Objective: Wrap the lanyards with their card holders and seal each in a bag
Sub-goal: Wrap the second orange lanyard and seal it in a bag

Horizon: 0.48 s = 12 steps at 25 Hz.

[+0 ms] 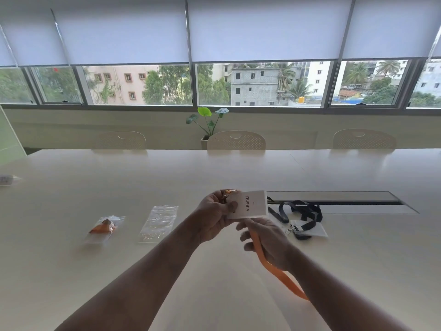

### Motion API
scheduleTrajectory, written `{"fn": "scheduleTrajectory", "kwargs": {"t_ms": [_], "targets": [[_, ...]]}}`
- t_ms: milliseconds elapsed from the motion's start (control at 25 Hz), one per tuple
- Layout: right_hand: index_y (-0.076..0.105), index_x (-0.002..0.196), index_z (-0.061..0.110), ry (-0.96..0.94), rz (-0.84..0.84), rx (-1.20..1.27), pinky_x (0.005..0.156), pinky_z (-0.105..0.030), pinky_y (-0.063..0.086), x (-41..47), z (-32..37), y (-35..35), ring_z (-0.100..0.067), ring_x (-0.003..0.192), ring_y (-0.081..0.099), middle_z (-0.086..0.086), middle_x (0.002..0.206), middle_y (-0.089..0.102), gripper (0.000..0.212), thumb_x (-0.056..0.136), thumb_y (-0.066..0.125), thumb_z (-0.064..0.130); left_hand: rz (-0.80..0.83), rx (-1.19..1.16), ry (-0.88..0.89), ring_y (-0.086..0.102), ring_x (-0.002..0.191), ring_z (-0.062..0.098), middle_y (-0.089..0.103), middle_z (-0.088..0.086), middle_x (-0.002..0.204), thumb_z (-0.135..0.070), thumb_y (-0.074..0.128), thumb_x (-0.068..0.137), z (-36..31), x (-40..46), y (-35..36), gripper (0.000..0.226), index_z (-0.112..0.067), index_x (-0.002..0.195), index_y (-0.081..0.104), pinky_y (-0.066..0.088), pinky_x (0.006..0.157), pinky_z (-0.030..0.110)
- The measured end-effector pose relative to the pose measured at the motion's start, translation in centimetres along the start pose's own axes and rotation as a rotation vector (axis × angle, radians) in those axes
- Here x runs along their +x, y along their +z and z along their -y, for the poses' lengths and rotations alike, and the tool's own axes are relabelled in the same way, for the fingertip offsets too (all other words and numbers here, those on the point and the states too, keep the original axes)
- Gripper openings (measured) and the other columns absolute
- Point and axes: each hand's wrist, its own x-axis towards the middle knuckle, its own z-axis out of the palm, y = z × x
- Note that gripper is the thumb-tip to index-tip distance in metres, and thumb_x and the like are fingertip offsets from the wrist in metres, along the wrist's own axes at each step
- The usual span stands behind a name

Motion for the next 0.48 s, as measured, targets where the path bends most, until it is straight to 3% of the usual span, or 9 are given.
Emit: {"fn": "scheduleTrajectory", "kwargs": {"t_ms": [120, 200, 360, 480], "targets": [[0.058, 0.113, -0.013, -0.029, -0.081, -0.111, 0.062, -0.027, 0.046, 0.4, -1.2, 1.3, -0.014, 0.067, 0.054, -0.007, 0.079, 0.063, 0.031, 0.107, 0.046, 0.015, -0.126, 0.042, 0.052, 0.07, 0.091, 0.031, 0.069, 0.018, 0.098, 0.017, 0.052, 0.095, 0.9, 0.3, 0.3, 0.027, -0.001, 0.113, 0.062, 0.063, 0.068, 0.039], [0.053, 0.116, -0.011, -0.043, -0.109, -0.093, 0.058, -0.026, 0.044, 0.4, -1.9, 2.2, -0.015, 0.06, 0.053, -0.008, 0.071, 0.065, 0.032, 0.108, 0.044, 0.018, -0.237, 0.1, 0.09, 0.069, 0.092, 0.028, 0.069, 0.016, 0.098, 0.016, 0.053, 0.095, 1.4, 0.5, 0.4, 0.028, -0.002, 0.113, 0.063, 0.062, 0.074, 0.038], [0.054, 0.109, 0.004, 0.032, -0.091, 0.058, 0.056, -0.028, 0.045, 0.1, -2.0, 3.0, -0.021, 0.061, 0.06, -0.019, 0.08, 0.071, 0.017, 0.108, 0.044, 0.018, -0.383, 0.222, 0.175, 0.069, 0.096, 0.026, 0.073, 0.012, 0.099, 0.013, 0.057, 0.093, 2.2, 0.5, 0.3, 0.025, -0.008, 0.106, 0.064, 0.06, 0.079, 0.034], [0.062, 0.107, 0.006, 0.095, -0.143, 0.015, 0.059, -0.029, 0.047, 0.1, -1.8, 3.0, -0.019, 0.066, 0.06, -0.016, 0.09, 0.072, 0.019, 0.106, 0.048, 0.019, -0.466, 0.371, 0.25, 0.07, 0.096, 0.021, 0.074, 0.009, 0.101, 0.007, 0.061, 0.093, 2.9, 0.6, 0.1, 0.024, -0.015, 0.102, 0.066, 0.062, 0.085, 0.036]]}}
